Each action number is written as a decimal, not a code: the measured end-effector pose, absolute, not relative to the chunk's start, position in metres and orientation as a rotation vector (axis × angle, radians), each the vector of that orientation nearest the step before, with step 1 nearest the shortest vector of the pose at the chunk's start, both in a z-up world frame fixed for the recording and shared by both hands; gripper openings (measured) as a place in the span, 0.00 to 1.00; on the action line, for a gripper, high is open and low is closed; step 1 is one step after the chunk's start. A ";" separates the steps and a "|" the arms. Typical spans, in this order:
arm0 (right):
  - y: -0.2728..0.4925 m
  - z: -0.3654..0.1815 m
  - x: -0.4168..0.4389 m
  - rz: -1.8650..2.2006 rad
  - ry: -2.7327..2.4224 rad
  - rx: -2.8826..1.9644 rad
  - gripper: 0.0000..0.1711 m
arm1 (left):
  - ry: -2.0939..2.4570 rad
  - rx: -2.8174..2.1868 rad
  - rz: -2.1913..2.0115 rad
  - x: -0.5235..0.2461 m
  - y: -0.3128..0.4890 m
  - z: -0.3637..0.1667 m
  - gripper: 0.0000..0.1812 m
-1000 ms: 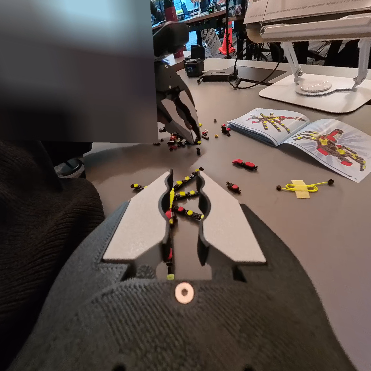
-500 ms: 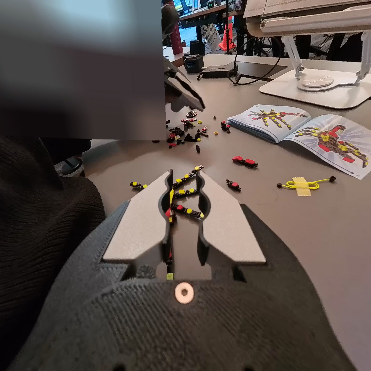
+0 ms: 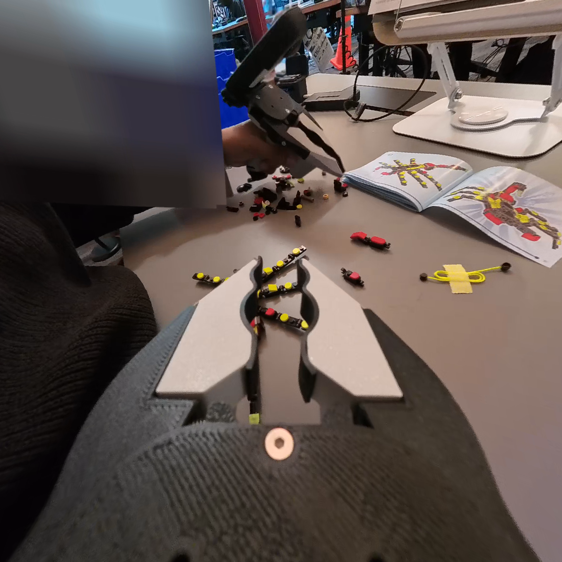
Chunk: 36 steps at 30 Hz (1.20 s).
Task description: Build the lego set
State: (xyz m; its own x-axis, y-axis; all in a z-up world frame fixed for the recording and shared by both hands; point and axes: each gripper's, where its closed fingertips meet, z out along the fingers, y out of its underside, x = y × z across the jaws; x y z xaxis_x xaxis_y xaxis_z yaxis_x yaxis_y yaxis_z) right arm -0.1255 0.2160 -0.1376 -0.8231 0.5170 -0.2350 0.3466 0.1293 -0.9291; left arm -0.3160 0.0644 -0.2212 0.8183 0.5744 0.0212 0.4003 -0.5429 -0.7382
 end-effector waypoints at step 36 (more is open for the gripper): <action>0.210 -0.135 -0.121 1.709 -2.249 -0.792 0.11 | -0.547 -2.164 0.044 -0.259 0.112 -0.192 0.00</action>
State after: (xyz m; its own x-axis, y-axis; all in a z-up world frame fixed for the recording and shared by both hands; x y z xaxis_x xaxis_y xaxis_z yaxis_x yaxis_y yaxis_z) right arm -0.1214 0.2102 -0.1353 -0.8342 0.5300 -0.1525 0.2889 0.1844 -0.9394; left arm -0.2593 0.1120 -0.1917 0.9024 0.3990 0.1626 0.3681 -0.5177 -0.7723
